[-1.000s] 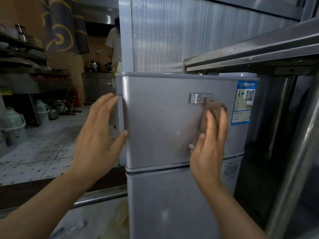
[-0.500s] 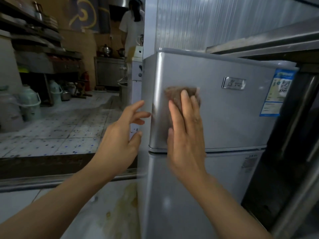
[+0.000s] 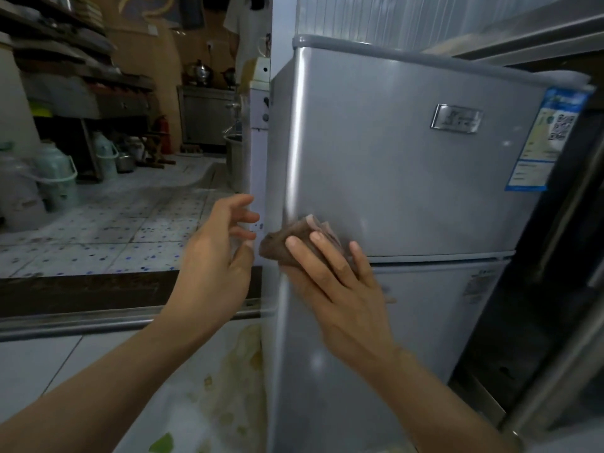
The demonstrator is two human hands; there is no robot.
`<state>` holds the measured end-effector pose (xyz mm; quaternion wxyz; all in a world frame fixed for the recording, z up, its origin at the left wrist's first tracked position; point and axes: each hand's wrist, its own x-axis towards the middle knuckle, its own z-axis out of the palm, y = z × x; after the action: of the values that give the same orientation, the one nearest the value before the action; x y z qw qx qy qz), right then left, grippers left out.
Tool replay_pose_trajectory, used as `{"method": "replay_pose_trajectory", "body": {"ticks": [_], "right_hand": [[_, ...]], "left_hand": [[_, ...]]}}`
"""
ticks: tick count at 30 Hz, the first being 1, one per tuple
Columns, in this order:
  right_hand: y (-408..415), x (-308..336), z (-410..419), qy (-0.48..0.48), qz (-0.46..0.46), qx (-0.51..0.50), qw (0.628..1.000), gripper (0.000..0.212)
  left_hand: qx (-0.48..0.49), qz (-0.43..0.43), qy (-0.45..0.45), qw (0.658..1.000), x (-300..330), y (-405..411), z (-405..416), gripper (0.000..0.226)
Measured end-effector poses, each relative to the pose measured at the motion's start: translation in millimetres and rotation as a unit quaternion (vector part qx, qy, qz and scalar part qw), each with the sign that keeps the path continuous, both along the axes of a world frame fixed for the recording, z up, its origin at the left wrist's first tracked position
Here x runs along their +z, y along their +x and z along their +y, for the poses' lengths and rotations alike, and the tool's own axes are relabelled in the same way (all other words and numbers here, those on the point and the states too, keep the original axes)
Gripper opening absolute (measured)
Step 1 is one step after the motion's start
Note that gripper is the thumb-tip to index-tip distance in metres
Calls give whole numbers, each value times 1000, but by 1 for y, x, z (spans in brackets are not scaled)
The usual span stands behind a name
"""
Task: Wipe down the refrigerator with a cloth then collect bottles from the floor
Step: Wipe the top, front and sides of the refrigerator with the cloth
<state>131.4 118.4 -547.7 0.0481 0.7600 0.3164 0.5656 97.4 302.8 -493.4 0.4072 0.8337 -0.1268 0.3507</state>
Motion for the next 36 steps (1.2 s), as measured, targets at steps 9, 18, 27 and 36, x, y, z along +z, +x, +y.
{"method": "replay_pose_trajectory", "body": {"ticks": [9,18,27,36], "right_hand": [[9,-25,-93,244,66,-74,965,56],[-11,-35,8,195,90,81,973,61],[8,-15,-140,456,126,-92,876,53],[1,-24,-107,312,67,-34,947,39]], "left_hand": [[-18,1,-14,1000,-1,0,-29,34],[14,4,-47,999,1,4,-41,15],[38,-7,-69,997,-10,12,-54,15],[62,-23,-58,996,-19,18,-56,13]]}}
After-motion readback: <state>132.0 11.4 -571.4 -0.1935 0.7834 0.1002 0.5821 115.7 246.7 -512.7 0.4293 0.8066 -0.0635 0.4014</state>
